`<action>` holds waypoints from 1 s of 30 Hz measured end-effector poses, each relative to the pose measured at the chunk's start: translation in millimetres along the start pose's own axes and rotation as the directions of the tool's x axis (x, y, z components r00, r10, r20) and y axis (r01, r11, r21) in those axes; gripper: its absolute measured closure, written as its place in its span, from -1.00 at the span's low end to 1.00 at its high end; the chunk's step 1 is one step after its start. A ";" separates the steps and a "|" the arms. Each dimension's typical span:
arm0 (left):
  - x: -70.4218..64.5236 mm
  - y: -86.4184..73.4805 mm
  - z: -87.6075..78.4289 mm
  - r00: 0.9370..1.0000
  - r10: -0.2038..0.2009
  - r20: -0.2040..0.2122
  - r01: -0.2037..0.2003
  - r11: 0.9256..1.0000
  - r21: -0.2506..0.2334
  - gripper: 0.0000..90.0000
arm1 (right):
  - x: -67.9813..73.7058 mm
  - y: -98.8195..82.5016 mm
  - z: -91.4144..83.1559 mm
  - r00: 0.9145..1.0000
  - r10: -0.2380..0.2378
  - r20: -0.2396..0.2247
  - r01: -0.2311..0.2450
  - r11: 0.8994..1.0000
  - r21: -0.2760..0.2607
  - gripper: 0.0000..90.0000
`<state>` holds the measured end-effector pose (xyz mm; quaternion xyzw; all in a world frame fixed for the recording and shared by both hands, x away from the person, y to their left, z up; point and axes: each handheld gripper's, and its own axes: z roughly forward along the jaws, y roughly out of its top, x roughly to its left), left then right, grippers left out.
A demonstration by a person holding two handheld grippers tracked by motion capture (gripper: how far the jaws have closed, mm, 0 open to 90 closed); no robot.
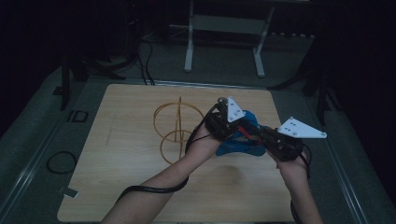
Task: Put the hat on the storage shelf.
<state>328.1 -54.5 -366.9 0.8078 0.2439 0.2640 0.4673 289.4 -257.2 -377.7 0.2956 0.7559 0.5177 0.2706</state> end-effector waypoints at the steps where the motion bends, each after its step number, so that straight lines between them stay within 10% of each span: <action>1: -0.1 0.0 -0.3 1.000 0.006 0.005 -0.006 1.000 -0.002 0.97 | 0.5 -0.3 -0.4 1.000 0.003 -0.005 -0.003 1.000 -0.002 0.94; 11: -6.4 -4.1 -9.5 0.995 0.103 0.006 -0.103 0.993 -0.050 0.97 | 3.0 -12.1 -17.0 0.998 0.036 -0.056 -0.039 0.998 -0.041 0.78; 17: -0.8 -11.4 -17.2 0.985 0.154 0.078 -0.144 0.982 -0.119 0.97 | 1.7 -16.6 -43.9 0.994 0.028 -0.102 -0.039 0.993 -0.107 0.61; 25: 8.7 -18.8 -33.9 0.957 0.236 0.168 -0.186 0.946 -0.265 0.96 | -17.4 -22.6 -64.2 0.996 0.052 -0.067 -0.061 0.988 -0.141 0.51; 30: 17.7 -27.6 -39.8 0.915 0.304 0.265 -0.186 0.902 -0.390 0.96 | -16.5 -34.9 -56.2 0.990 0.064 -0.125 -0.076 0.993 -0.095 0.46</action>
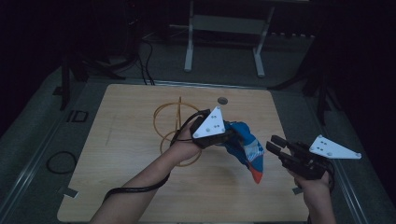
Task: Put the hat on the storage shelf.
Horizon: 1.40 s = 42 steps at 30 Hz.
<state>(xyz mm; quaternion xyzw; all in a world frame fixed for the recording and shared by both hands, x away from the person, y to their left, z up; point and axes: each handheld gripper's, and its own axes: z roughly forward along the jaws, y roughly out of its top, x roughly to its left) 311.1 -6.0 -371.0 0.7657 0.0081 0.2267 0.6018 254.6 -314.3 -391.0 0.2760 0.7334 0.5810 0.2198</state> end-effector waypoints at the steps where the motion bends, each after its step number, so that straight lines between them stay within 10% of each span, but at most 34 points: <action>1: 0.5 -1.9 -1.9 1.000 -0.003 0.023 0.003 1.000 -0.022 0.96 | 0.3 -2.6 1.2 1.000 0.004 -0.007 -0.004 1.000 0.003 0.46; 9: 11.1 -12.3 -18.5 0.978 -0.022 0.210 0.064 0.979 -0.194 0.96 | 16.8 -6.3 2.1 0.995 -0.026 -0.097 0.026 1.000 -0.004 0.31; 15: 12.0 -16.2 -20.8 0.963 -0.034 0.266 0.103 0.962 -0.251 0.96 | 37.8 2.0 5.7 0.981 -0.079 -0.179 0.074 0.997 -0.034 0.10; 23: 5.5 -13.9 -13.5 0.969 -0.006 0.246 0.067 0.969 -0.238 0.96 | 49.4 6.4 24.5 0.972 -0.106 -0.209 0.108 0.994 -0.006 0.08; 30: 6.8 -14.1 -14.1 0.972 -0.011 0.235 0.069 0.969 -0.237 0.96 | 47.1 7.4 28.0 0.980 -0.091 -0.175 0.090 0.996 -0.016 1.00; 42: 7.4 -13.1 -22.1 0.976 -0.009 0.216 0.048 0.983 -0.175 0.89 | 33.3 23.1 7.4 0.990 -0.030 -0.141 0.016 0.995 -0.098 1.00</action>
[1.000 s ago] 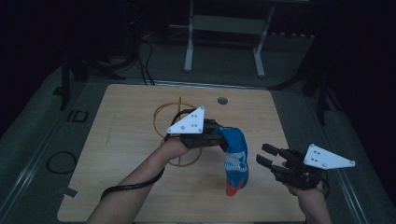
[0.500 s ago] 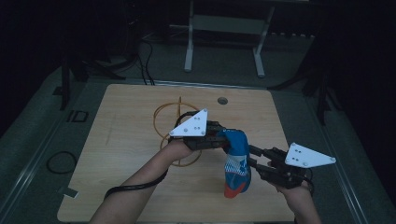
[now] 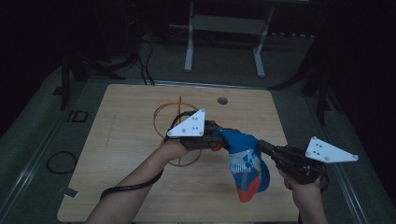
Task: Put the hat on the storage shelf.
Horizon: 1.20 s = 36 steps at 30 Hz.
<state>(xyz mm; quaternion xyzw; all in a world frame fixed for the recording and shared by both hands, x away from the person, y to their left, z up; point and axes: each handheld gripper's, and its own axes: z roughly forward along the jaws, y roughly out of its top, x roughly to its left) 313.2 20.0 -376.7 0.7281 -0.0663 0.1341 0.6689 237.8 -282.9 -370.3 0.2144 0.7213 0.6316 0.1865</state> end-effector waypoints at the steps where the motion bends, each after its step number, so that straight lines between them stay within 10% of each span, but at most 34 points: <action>1: -0.4 0.5 -0.3 1.000 -0.008 -0.013 0.009 1.000 0.015 0.82 | -0.6 1.0 -0.9 1.000 0.002 0.005 -0.002 1.000 -0.001 1.00; 7: -1.3 3.1 -4.3 0.999 -0.008 -0.037 0.012 0.993 0.118 0.58 | -8.0 5.4 -4.6 0.999 0.021 0.030 -0.021 1.000 -0.017 1.00; 24: -4.2 14.0 -45.7 0.988 -0.023 -0.151 0.049 0.984 0.174 0.14 | -15.4 25.6 -3.9 0.995 0.014 0.094 -0.009 0.999 -0.048 1.00; 36: -7.1 5.0 -92.8 0.942 -0.053 -0.331 0.129 0.969 0.212 -0.55 | -24.6 44.8 23.6 0.993 0.006 0.119 0.000 0.999 -0.047 1.00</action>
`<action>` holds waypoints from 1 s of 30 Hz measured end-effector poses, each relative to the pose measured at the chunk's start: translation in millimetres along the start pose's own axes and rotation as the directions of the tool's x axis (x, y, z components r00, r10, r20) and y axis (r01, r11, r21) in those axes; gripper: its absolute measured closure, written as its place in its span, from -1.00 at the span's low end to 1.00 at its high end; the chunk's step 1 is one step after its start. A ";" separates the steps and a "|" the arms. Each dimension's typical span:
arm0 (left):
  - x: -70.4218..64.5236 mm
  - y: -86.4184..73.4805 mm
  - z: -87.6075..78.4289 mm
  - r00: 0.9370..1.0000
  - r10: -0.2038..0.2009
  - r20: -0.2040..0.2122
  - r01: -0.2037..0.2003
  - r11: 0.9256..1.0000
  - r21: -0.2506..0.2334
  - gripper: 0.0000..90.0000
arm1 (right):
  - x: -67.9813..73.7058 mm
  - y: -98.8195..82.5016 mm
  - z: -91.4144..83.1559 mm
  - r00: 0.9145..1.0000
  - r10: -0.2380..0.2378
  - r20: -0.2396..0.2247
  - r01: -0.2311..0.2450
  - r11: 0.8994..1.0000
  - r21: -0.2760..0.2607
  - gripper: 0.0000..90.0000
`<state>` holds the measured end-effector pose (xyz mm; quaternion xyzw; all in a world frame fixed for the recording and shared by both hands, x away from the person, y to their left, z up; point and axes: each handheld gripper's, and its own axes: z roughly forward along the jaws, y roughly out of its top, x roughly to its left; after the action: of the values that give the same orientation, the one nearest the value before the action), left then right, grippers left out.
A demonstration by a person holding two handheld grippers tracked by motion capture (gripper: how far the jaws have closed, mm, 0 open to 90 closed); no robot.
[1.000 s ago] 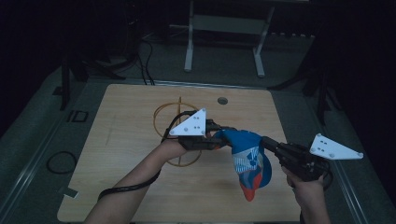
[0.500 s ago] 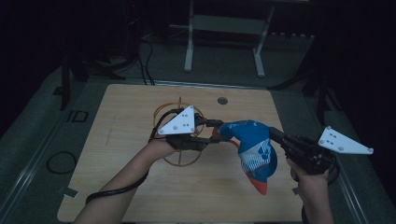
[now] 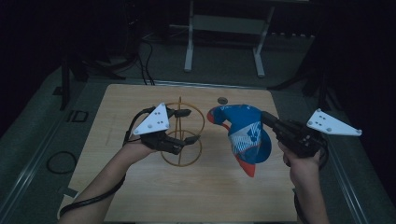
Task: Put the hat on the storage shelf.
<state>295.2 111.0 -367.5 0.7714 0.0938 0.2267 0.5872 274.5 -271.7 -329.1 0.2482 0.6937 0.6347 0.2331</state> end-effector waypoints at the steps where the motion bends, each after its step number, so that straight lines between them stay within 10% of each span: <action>1: 1.7 -1.8 -3.7 1.000 -0.011 -0.012 0.011 1.000 0.001 -0.61 | -0.7 1.6 3.3 1.000 -0.002 0.000 0.002 1.000 -0.003 1.00; 18: 14.4 -51.6 -56.5 0.975 -0.081 -0.207 0.096 0.994 0.060 -0.95 | 1.8 33.2 64.2 1.000 0.002 -0.018 -0.002 1.000 -0.001 1.00; 30: 4.1 -117.4 -80.1 0.941 -0.150 -0.303 0.177 0.982 0.066 -0.95 | 18.9 48.8 119.2 0.997 0.021 -0.077 -0.020 1.000 0.015 1.00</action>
<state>276.2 216.3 -461.2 0.7444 0.2549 0.2855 0.5471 338.4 -165.0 -290.9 0.2324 0.7040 0.6412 0.1980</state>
